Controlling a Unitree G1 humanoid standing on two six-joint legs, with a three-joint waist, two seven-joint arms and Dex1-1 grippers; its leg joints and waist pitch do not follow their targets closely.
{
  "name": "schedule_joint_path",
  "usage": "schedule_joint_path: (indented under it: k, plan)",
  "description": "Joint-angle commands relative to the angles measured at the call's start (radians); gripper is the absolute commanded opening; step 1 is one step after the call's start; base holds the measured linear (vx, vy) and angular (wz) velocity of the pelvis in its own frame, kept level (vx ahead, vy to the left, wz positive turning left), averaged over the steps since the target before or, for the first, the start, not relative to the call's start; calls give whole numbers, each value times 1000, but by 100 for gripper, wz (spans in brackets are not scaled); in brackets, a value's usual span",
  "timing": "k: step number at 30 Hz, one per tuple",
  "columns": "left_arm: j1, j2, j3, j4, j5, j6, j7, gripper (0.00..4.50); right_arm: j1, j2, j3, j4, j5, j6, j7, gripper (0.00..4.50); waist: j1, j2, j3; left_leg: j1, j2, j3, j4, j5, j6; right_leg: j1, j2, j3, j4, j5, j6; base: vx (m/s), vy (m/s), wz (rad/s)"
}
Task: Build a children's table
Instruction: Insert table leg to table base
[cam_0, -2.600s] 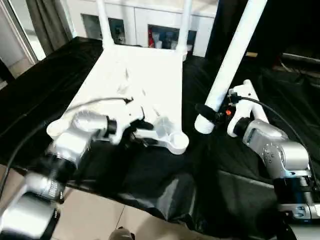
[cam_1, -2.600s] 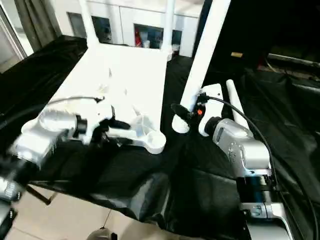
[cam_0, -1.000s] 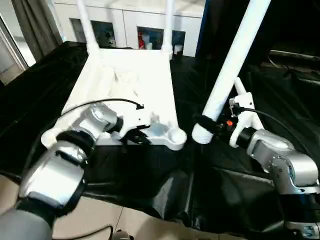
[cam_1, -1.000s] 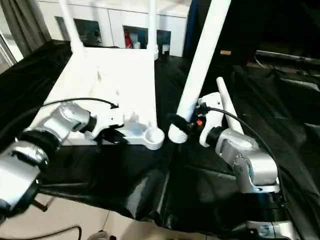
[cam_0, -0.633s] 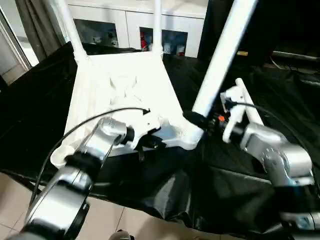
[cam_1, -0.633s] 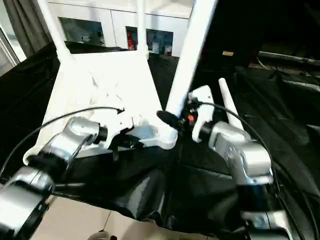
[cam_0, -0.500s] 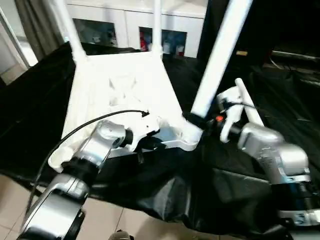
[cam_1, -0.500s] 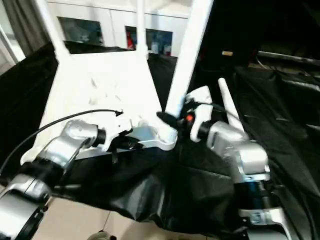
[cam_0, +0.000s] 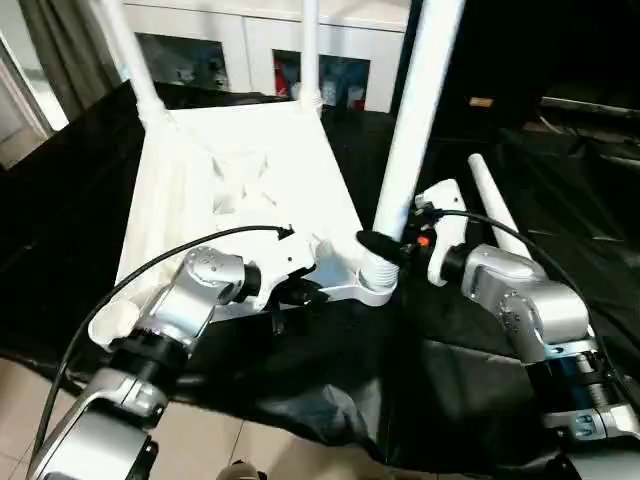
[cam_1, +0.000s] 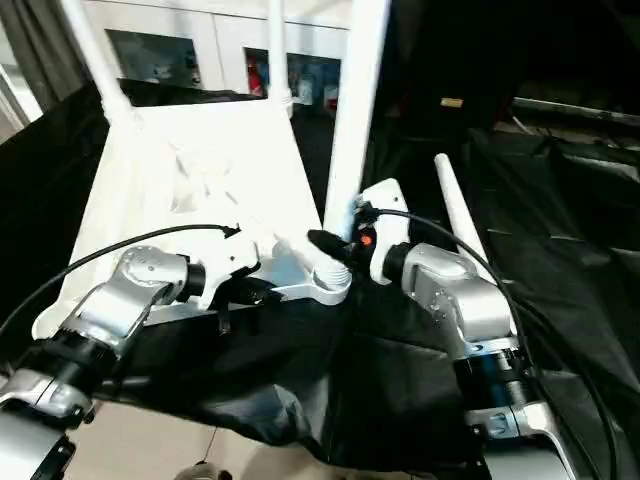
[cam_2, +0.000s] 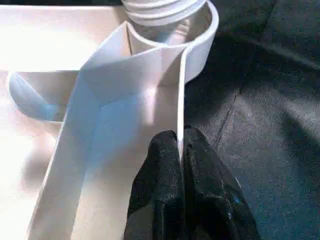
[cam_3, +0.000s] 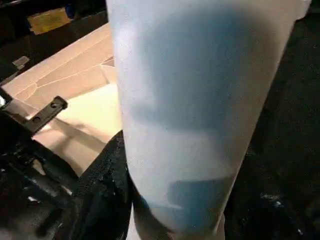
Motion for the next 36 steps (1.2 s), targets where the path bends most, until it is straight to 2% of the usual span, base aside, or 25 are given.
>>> schedule_joint_path:
  k: [1, 2, 3, 5, 11, 14, 18, 26, 30, 34, 36]
  plan:
    - [27, -13, 28, -1, -60, 11, 12, 0, -19, -10, 21, 12, -18, 6, 16, 191, 7, -15, -71, 1, 7, 12, -54, -40, 47, 61, -58, 35, -59, 118, -243, 0, 0, 0]
    - [27, -13, 28, -1, -60, 11, 12, 0, -19, -10, 21, 12, -18, 6, 16, 191, 5, -15, -71, 1, 7, 12, -54, -44, 47, 61, -58, 35, -59, 113, -244, 0, 0, 0]
    - [30, -15, 38, -5, -67, 14, 17, 0, -23, -6, 29, 23, -20, 9, 20, 191, 4, -20, -70, 1, 6, 13, -54, -48, 50, 60, -57, 35, -60, 103, -244, 0, 0, 0]
    - [30, -15, 44, -8, -71, 18, 18, 0, -30, -1, 32, 30, -22, 12, 22, 191, 4, -18, -70, 1, 6, 13, -54, -48, 50, 60, -59, 36, -61, 86, -240, 0, 0, 0]
    - [32, -12, 54, -13, -72, 26, 20, 0, -38, -2, 37, 16, -16, 37, 34, 191, 2, -19, -71, 1, 6, 13, -53, -30, 58, 61, -58, 36, -58, 111, -244, 0, 0, 0]
    - [34, -4, 46, -11, -62, 22, 16, 0, -37, -19, 49, -4, -9, 58, 58, 191, 3, -21, -71, 0, 6, 13, -53, -29, 61, 62, -58, 36, -58, 114, -243, 0, 0, 0]
    - [33, 3, 35, -8, -46, 13, 18, 0, -36, -23, 51, 0, -13, 65, 60, 191, 3, -19, -72, 1, 7, 13, -52, -26, 63, 60, -58, 35, -57, 115, -243, 0, 0, 0]
    - [27, 11, 23, -5, -34, 2, 12, 0, -42, 37, 0, 108, -20, -19, 24, 191, 1, -13, -72, 1, 7, 13, -52, -44, 52, 59, -60, 35, -58, 108, -256, 0, 0, 0]
    - [25, 13, 19, -5, -33, -1, 9, 0, -26, 61, -50, 140, 19, -38, 15, 191, -1, -11, -72, 2, 7, 12, -53, -46, 51, 61, -59, 35, -58, 114, -259, 0, 0, 0]
    - [25, 15, 21, -6, -34, -1, 9, 0, 18, 65, -66, 143, 22, -61, 20, 190, 1, -12, -73, 2, 7, 12, -52, -44, 57, 61, -59, 35, -57, 126, -261, 0, 0, 0]
    - [26, 18, 23, -7, -35, -2, 11, 0, 87, 82, -89, 146, 33, -104, 29, 190, 3, -9, -72, 1, 8, 12, -52, -51, 59, 60, -60, 35, -59, 124, -258, 0, 0, 0]
